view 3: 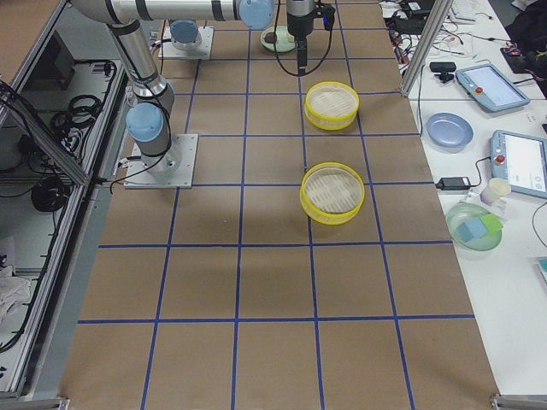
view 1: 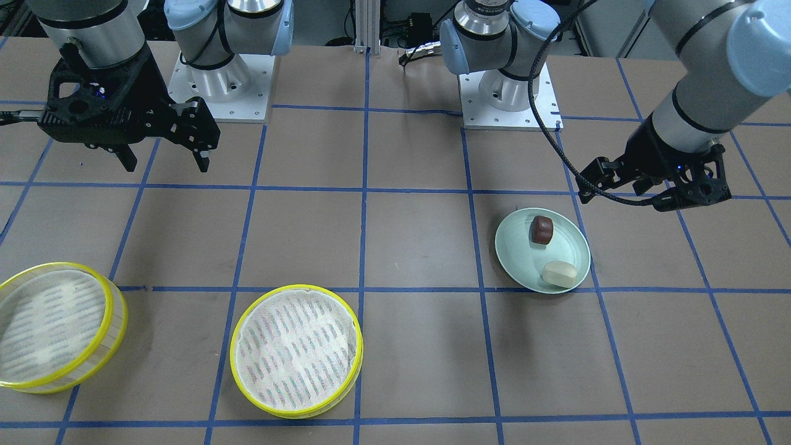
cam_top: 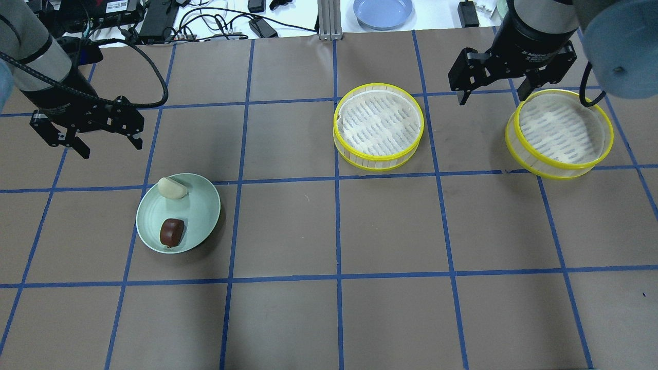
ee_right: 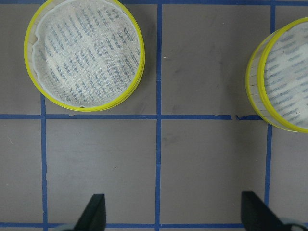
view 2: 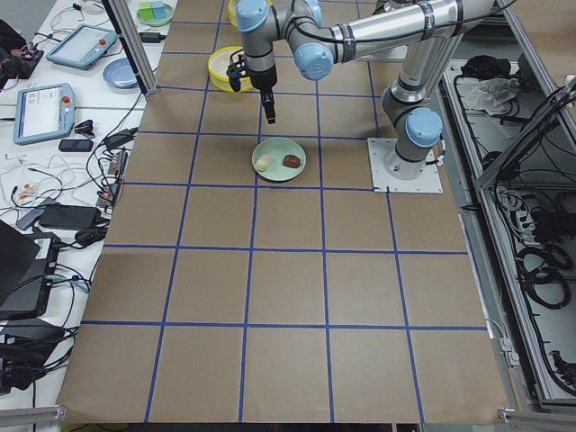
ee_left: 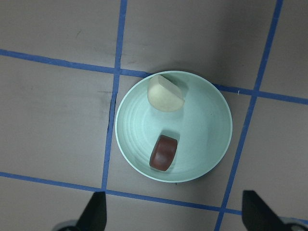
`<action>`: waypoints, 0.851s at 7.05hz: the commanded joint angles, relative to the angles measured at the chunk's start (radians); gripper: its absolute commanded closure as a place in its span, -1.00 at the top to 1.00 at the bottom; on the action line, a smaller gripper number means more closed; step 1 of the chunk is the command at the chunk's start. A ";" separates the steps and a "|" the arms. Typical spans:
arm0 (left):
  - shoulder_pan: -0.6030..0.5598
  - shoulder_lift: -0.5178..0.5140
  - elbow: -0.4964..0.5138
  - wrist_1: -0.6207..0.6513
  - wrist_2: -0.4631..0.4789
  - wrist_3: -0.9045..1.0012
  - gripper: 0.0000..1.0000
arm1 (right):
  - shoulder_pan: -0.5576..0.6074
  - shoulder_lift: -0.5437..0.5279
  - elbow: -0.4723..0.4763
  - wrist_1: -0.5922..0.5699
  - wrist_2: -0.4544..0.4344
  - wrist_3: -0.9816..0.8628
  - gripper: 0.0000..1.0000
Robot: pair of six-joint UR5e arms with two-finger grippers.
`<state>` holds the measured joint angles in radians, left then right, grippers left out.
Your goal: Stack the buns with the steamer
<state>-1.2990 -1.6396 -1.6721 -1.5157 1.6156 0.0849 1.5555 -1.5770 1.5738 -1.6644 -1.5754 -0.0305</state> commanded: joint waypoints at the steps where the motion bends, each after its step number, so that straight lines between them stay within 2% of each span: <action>1: 0.009 -0.089 -0.049 0.096 -0.002 0.002 1.00 | 0.000 0.000 0.000 -0.002 0.000 0.000 1.00; 3: 0.009 -0.210 -0.095 0.262 -0.005 0.019 1.00 | 0.000 0.000 0.000 -0.002 0.000 0.000 1.00; 6: 0.009 -0.336 -0.109 0.285 -0.019 0.047 1.00 | 0.000 0.000 0.002 -0.002 0.002 0.000 1.00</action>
<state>-1.2901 -1.9332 -1.7747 -1.2358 1.6015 0.1279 1.5555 -1.5766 1.5742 -1.6653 -1.5751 -0.0307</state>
